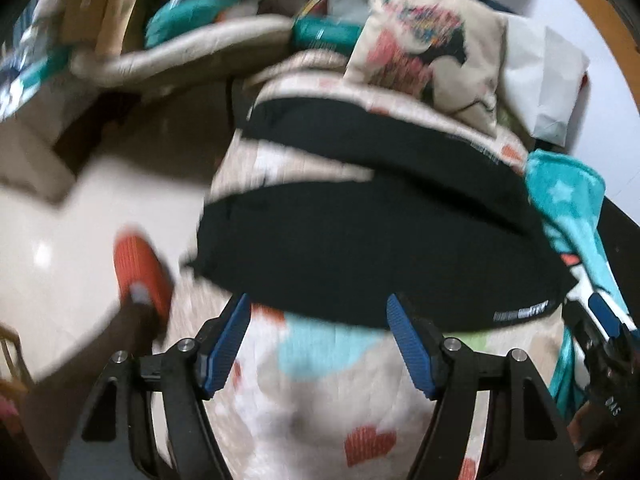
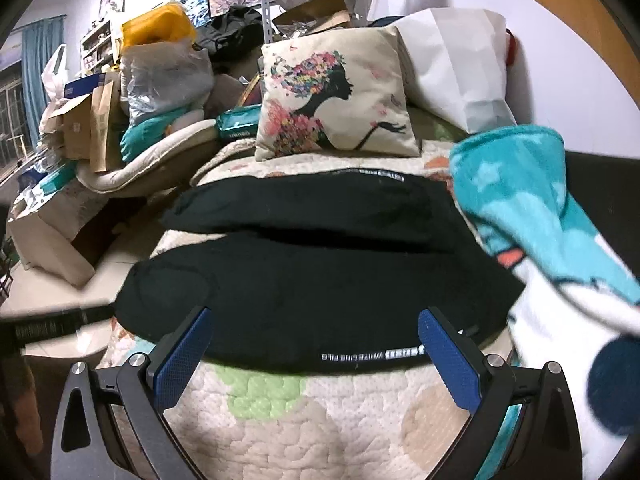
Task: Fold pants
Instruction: 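Grasp the waistband edge with the left gripper while the right gripper grasps it too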
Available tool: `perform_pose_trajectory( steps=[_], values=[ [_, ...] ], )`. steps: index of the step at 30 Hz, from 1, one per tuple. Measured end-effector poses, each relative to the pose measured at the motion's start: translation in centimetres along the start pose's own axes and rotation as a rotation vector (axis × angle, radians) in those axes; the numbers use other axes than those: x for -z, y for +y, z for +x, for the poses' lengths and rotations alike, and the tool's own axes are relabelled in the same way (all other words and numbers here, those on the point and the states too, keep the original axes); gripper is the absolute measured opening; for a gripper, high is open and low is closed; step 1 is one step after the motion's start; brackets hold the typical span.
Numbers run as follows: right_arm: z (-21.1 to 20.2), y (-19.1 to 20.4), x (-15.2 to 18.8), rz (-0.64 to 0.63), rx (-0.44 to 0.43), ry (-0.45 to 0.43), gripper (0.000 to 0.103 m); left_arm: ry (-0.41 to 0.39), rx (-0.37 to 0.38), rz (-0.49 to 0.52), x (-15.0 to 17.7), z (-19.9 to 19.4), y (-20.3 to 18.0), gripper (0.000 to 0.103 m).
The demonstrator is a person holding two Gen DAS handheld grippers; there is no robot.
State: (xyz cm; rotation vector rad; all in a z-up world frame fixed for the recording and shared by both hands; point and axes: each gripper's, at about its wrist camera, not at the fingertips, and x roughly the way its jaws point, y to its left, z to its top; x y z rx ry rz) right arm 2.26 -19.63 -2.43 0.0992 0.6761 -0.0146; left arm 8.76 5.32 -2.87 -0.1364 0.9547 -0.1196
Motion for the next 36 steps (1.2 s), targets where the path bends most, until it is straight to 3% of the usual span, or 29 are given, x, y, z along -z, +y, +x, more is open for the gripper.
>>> perform_pose_trajectory(
  steps=[4,9,15,21,29,34,36],
  values=[
    [0.5,-1.3,-3.5,0.03,-0.087,0.107,0.103,-0.064,-0.031,0.076,-4.3,-0.2,-0.8,0.07],
    [2.2,-4.0,-8.8,-0.014,-0.125,0.182,0.103,-0.056,0.004,0.066,-9.7,2.1,1.4,0.07],
    [9.5,-7.6,-14.4,-0.106,-0.111,0.259,0.103,-0.002,-0.049,0.177,-15.7,8.4,2.9,0.07],
    [19.6,-9.8,-18.4,-0.095,-0.161,0.333,0.1,0.059,-0.035,0.269,-21.3,16.5,2.7,0.07],
    [29.6,-10.7,-20.5,-0.103,-0.223,0.412,0.096,0.097,0.046,0.369,-26.1,25.0,0.5,0.07],
    [34.0,-10.4,-20.0,-0.122,-0.3,0.477,0.093,0.186,0.102,0.468,-26.5,29.3,-0.4,0.071],
    [35.4,-10.1,-19.5,-0.135,-0.318,0.505,0.093,0.162,0.124,0.496,-26.5,29.6,-0.7,0.078]
  ],
)
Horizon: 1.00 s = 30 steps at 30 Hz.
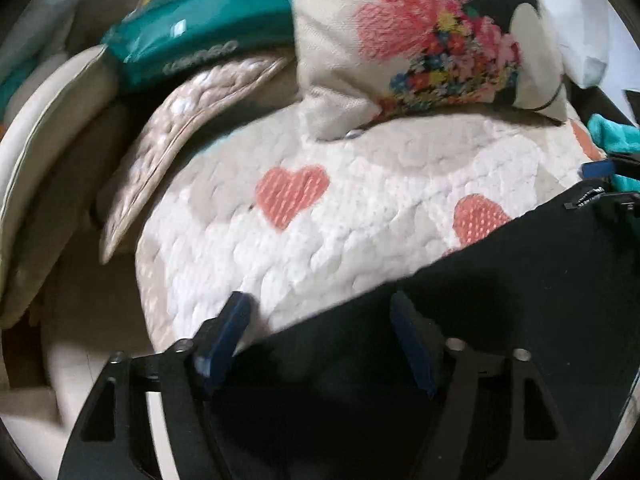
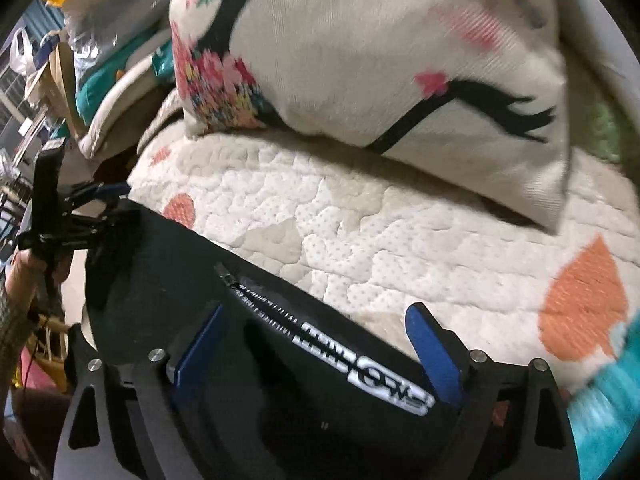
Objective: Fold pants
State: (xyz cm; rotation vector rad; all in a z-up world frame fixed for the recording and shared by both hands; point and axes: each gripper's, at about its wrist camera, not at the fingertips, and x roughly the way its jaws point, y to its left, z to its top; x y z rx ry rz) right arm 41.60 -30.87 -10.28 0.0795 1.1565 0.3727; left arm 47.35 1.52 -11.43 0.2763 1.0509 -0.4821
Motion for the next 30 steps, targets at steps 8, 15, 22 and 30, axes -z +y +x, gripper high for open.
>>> perform_pose_trajectory(
  steps=[8,15,22,30],
  values=[
    [0.9,0.6,-0.3,0.004,-0.102,0.008,0.026,-0.022,0.041,0.021,1.0,-1.2,-1.1,0.019],
    [-2.4,3.6,0.9,-0.032,-0.065,-0.037,0.014,-0.06,-0.014,0.041,2.8,-5.8,-3.8,0.006],
    [-8.8,7.9,4.6,-0.087,-0.021,-0.097,0.013,-0.166,-0.043,-0.006,5.4,-14.0,-5.4,0.006],
    [-12.8,11.8,13.2,-0.122,-0.043,-0.053,0.013,-0.21,-0.027,-0.087,15.3,-20.8,-9.1,0.006]
  ],
)
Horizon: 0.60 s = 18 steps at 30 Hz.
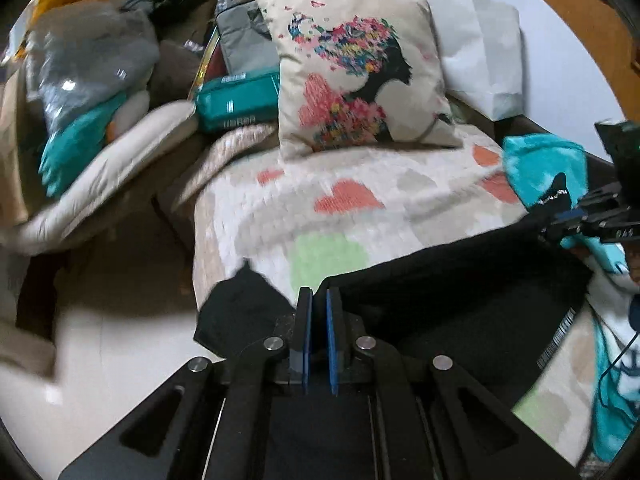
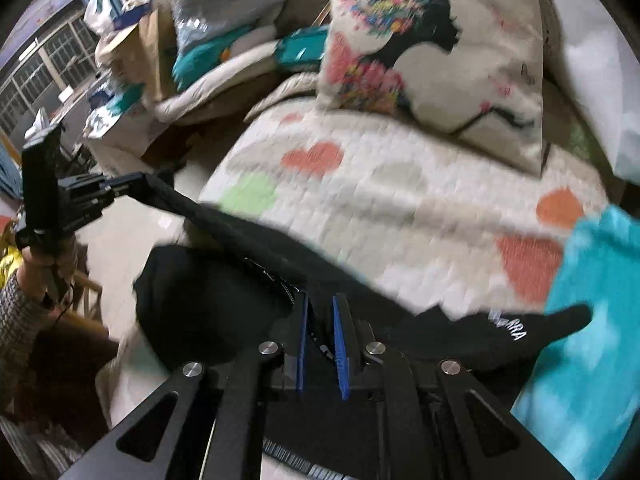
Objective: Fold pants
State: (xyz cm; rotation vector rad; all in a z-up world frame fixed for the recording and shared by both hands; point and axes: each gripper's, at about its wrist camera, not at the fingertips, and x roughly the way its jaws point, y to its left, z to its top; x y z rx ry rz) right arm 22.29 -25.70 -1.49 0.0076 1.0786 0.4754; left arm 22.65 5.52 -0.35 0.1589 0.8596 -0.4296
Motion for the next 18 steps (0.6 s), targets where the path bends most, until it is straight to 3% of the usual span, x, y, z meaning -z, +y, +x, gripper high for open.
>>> perform_pose_trajectory(
  steps=[3,6,9,12,14,18],
  values=[
    [0.8,1.2,3.6,-0.003,0.0,0.069,0.013,0.071,0.009,-0.028,4.6,-0.3,-1.5,0.007],
    [2.2,1.7,7.2,0.012,0.005,0.141,0.014,0.193,-0.003,-0.022,9.3,0.9,-3.3,0.01],
    [3.7,1.7,10.2,0.027,0.029,0.217,0.023,0.279,-0.037,0.006,12.6,1.0,-4.5,0.01],
    [3.9,1.6,11.4,0.037,0.075,0.261,0.036,0.268,-0.065,-0.015,13.5,-0.9,-3.7,0.01],
    [3.0,1.5,11.6,0.055,0.091,0.242,0.053,0.225,-0.061,-0.085,13.1,-2.9,-1.9,0.01],
    [-0.2,0.3,10.7,0.13,0.082,0.125,0.056,0.153,-0.118,-0.234,11.2,-4.9,2.0,0.016]
  ],
)
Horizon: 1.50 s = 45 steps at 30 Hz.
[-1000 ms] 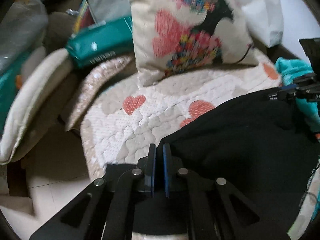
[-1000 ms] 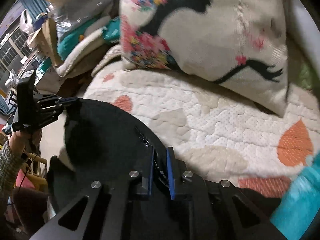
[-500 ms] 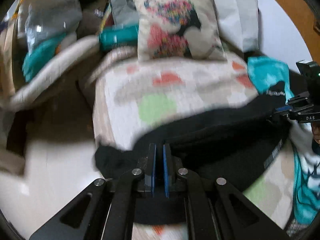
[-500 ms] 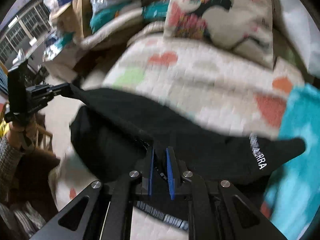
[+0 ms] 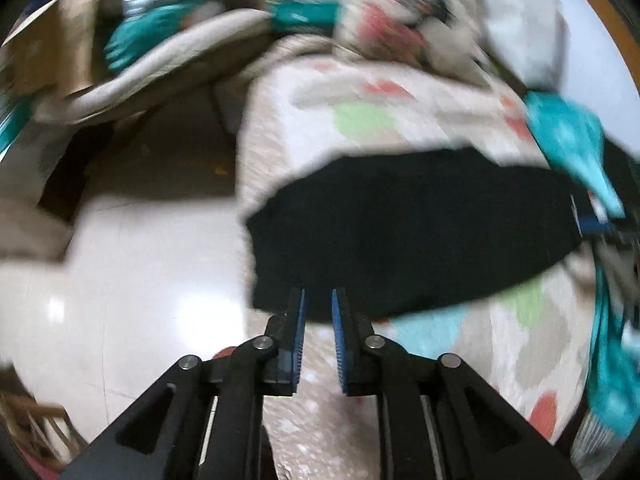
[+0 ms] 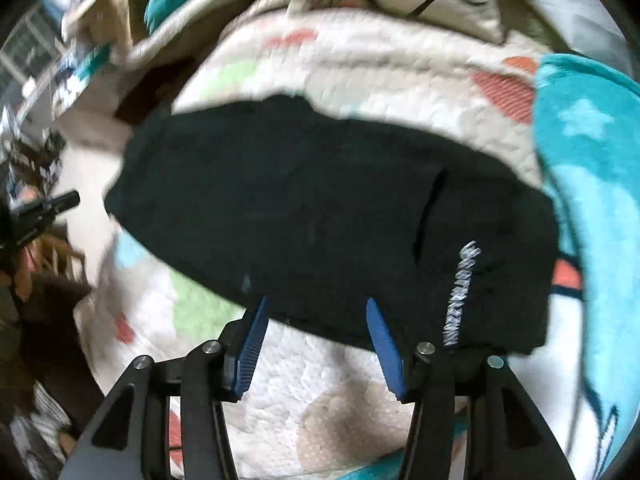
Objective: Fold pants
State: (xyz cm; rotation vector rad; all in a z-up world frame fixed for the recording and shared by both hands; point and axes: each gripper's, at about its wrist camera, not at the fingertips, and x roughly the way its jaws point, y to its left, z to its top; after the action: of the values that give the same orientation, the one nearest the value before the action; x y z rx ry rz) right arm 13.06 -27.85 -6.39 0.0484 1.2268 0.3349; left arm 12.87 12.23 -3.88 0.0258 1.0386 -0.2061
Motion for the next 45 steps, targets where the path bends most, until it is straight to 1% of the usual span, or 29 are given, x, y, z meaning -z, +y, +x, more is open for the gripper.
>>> perform_pose_trajectory(
  steps=[1,2,5,10,11,13,14,15,16,17,18,19,21,23,25,26,28,29,30,31,32,33,34,35,37,38,41,43,45],
  values=[
    [-0.5,-0.2,-0.3,0.015,-0.001,-0.023,0.056,-0.005,-0.013,-0.058,-0.8,0.1,0.9,0.02],
    [-0.9,-0.3,-0.6,0.028,0.005,-0.043,0.056,-0.004,-0.017,-0.101,-1.4,0.4,1.3,0.022],
    [-0.9,-0.6,-1.5,0.078,0.016,-0.076,0.056,0.018,0.016,-0.232,-2.8,2.9,2.2,0.022],
    [1.7,-2.3,-2.8,0.219,-0.017,-0.073,0.056,0.097,0.049,-0.285,-3.7,8.5,0.3,0.022],
    [2.8,-3.4,-2.8,0.266,0.007,-0.051,0.056,0.117,0.039,-0.291,-3.6,9.5,0.2,0.022],
    [4.1,-5.1,-2.3,0.319,0.096,-0.015,0.054,0.143,0.034,-0.304,-3.2,11.0,0.8,0.022],
    [4.5,-6.6,-1.6,0.358,0.135,-0.006,0.043,0.144,0.054,-0.308,-3.0,11.6,1.2,0.022],
    [4.4,-7.3,-1.3,0.386,0.118,-0.017,0.035,0.14,0.069,-0.309,-2.8,11.7,1.6,0.022],
    [4.0,-8.2,-0.9,0.438,0.095,-0.038,0.024,0.138,0.083,-0.314,-2.8,11.8,1.9,0.022],
    [3.6,-9.3,-0.4,0.511,0.062,-0.055,0.017,0.139,0.097,-0.327,-2.7,11.8,2.2,0.022],
    [3.4,-9.9,-0.1,0.553,0.041,-0.067,0.016,0.14,0.105,-0.337,-2.7,11.7,2.4,0.022],
    [3.3,-10.2,0.2,0.578,0.034,-0.074,0.011,0.138,0.116,-0.352,-2.6,11.6,2.6,0.022],
    [3.2,-10.5,0.6,0.614,0.032,-0.089,0.009,0.133,0.147,-0.397,-2.5,11.5,3.2,0.022],
    [3.2,-10.0,0.6,0.599,0.07,-0.097,0.009,0.129,0.201,-0.477,-2.3,11.3,4.3,0.022],
    [3.1,-9.4,0.8,0.569,0.115,-0.097,0.009,0.121,0.263,-0.586,-1.6,11.1,5.9,0.022],
    [3.0,-9.2,0.6,0.55,0.133,-0.095,0.01,0.113,0.255,-0.634,-1.3,10.9,6.8,0.022],
    [3.0,-8.7,0.1,0.511,0.166,-0.094,0.012,0.091,0.245,-0.683,-1.1,10.5,7.9,0.022],
    [2.7,-8.8,0.4,0.494,0.181,-0.098,0.013,0.073,0.198,-0.711,-0.8,9.8,8.6,0.022],
    [2.3,-7.9,0.3,0.461,0.225,-0.109,0.015,0.058,0.153,-0.721,-0.6,9.4,9.1,0.022],
    [2.2,-7.4,0.0,0.439,0.251,-0.119,0.022,0.042,0.116,-0.729,-0.3,8.9,9.6,0.022],
    [1.6,-6.3,0.0,0.399,0.276,-0.143,0.033,0.022,0.086,-0.75,0.2,8.2,10.2,0.022],
    [1.2,-5.4,-0.3,0.365,0.279,-0.166,0.039,0.01,0.08,-0.767,0.5,7.8,10.5,0.022],
    [0.8,-4.2,-0.7,0.325,0.267,-0.191,0.045,0.0,0.079,-0.782,1.0,7.4,10.6,0.022],
    [0.6,-3.3,-1.3,0.297,0.252,-0.206,0.048,-0.011,0.081,-0.798,1.6,6.9,10.7,0.022],
    [0.6,-1.2,-2.7,0.223,0.214,-0.226,0.051,-0.034,0.116,-0.828,2.9,6.3,10.4,0.023],
    [1.0,0.4,-4.0,0.168,0.184,-0.222,0.052,-0.036,0.153,-0.847,3.6,6.2,9.8,0.025],
    [2.8,3.8,-6.7,0.066,0.1,-0.19,0.053,-0.026,0.239,-0.877,4.7,6.4,8.4,0.028],
    [4.8,7.1,-9.1,-0.026,-0.004,-0.138,0.053,-0.022,0.27,-0.891,5.4,6.6,7.3,0.032],
    [6.4,9.8,-10.4,-0.093,-0.052,-0.099,0.053,-0.02,0.286,-0.903,6.0,6.7,6.7,0.036]
  ],
)
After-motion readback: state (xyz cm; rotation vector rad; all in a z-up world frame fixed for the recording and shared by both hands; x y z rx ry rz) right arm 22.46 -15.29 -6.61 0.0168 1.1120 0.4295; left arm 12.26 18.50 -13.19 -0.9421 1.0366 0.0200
